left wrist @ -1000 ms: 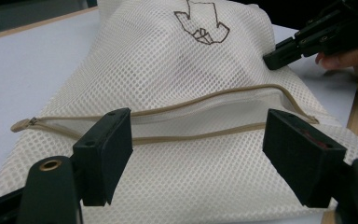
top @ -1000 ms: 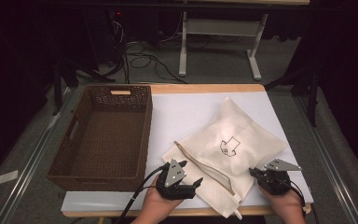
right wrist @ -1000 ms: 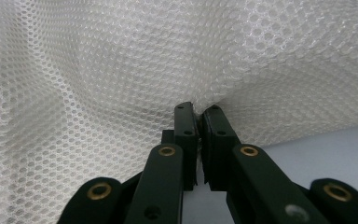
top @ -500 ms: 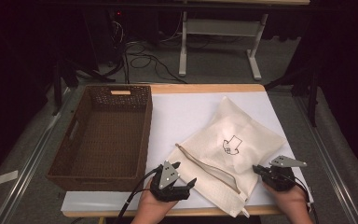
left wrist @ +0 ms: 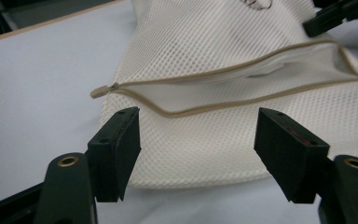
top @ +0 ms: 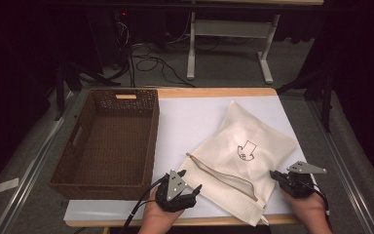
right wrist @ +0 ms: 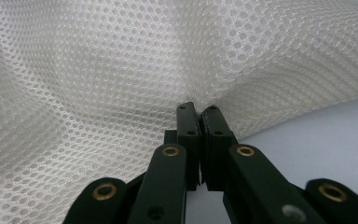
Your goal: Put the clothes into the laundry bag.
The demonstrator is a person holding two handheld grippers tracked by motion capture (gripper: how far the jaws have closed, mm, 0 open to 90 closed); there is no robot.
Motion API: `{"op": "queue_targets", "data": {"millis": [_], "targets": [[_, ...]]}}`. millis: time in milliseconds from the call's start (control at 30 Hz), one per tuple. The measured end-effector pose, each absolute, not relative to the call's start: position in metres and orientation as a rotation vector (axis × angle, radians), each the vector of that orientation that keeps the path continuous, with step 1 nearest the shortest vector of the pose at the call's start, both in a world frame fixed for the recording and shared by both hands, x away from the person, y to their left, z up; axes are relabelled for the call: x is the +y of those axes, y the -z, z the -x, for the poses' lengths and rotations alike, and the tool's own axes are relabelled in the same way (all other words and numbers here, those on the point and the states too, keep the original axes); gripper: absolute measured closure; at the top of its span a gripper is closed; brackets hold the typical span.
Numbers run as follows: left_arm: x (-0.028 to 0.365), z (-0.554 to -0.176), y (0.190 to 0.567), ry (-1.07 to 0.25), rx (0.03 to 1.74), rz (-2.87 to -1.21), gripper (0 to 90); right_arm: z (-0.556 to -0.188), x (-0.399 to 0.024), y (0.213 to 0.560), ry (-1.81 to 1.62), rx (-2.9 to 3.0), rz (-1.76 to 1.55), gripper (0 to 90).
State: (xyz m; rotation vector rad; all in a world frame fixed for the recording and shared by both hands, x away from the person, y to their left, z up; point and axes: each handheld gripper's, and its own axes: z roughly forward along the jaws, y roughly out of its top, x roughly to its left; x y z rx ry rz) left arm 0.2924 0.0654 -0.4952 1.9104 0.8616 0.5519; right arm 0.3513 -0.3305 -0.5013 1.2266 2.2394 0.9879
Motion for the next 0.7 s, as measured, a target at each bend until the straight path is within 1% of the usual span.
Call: {"op": "queue_targets", "data": {"millis": [67, 133, 233, 400, 500, 533, 567, 600, 667, 700], "targets": [[0.066, -0.295, 0.498, -0.580, 0.876, -1.924, 32.5, -0.352, -0.331, 0.502, -0.988, 2.237, -1.235, 89.2], [0.068, -0.297, 0.501, -0.622, 0.882, -1.928, 35.9, -0.352, -0.332, 0.501, -0.976, 2.235, -1.229, 89.2], [0.069, -0.304, 0.506, -0.626, 0.911, -1.943, 37.0, -0.352, -0.335, 0.500, -0.952, 2.217, -1.226, 89.2], [0.071, -0.313, 0.510, -0.580, 0.951, -1.965, 38.2, -0.358, -0.350, 0.497, -0.958, 2.154, -1.271, 89.2], [0.070, -0.316, 0.511, -0.549, 0.942, -1.966, 44.4, -0.359, -0.357, 0.498, -0.988, 2.132, -1.304, 87.9], [0.069, -0.318, 0.511, -0.544, 0.941, -1.970, 44.4, -0.359, -0.357, 0.498, -0.988, 2.132, -1.304, 87.9], [0.067, -0.320, 0.512, -0.538, 0.940, -1.977, 44.6, -0.359, -0.356, 0.498, -0.993, 2.132, -1.303, 86.1], [0.066, -0.323, 0.513, -0.525, 0.948, -1.976, 45.0, -0.359, -0.356, 0.499, -0.998, 2.136, -1.312, 81.7], [0.065, -0.329, 0.514, -0.496, 0.973, -1.957, 45.6, -0.359, -0.355, 0.500, -1.018, 2.139, -1.343, 71.3], [0.064, -0.331, 0.514, -0.483, 0.976, -1.949, 47.7, -0.358, -0.355, 0.501, -1.026, 2.135, -1.359, 65.1]]}}
